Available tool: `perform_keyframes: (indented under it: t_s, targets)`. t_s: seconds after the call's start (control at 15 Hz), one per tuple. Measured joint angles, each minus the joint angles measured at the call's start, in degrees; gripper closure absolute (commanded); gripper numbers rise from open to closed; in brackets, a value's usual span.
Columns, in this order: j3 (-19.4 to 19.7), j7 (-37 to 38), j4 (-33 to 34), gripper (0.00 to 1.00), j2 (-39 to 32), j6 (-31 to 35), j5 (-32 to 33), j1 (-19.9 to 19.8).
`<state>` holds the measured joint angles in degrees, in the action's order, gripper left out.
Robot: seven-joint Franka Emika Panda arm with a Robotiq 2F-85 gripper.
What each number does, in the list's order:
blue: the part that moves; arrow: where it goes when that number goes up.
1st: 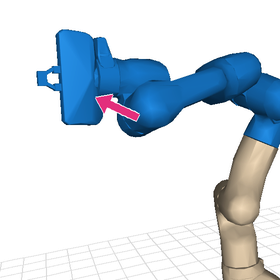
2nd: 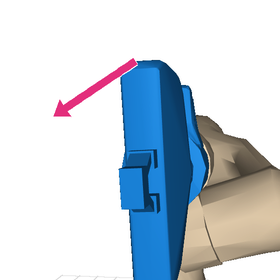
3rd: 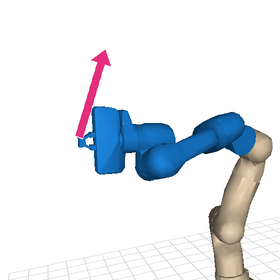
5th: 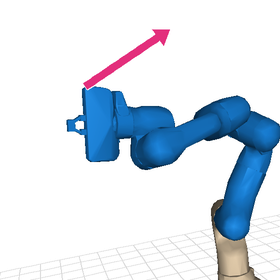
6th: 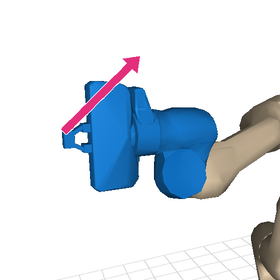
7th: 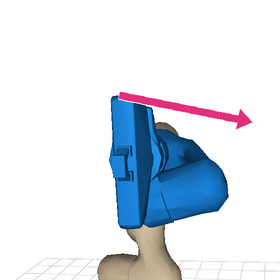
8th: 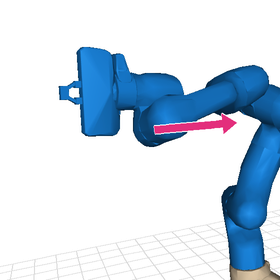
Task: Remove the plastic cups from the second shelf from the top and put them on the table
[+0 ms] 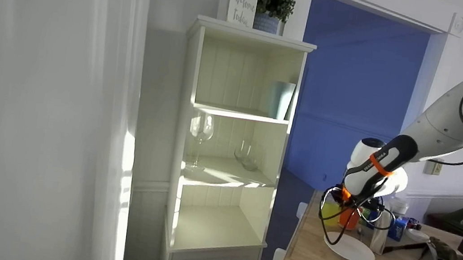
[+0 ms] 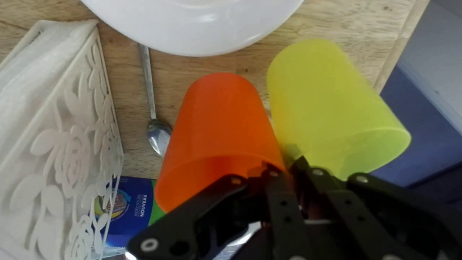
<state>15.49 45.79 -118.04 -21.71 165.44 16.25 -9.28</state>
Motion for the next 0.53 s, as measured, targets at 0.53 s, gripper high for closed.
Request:
perform_keyframes:
  t_s: [0.53]
  targets:
    - [1.0, -8.1, 3.3, 0.98, -4.2, 0.9, -8.1, 0.4]
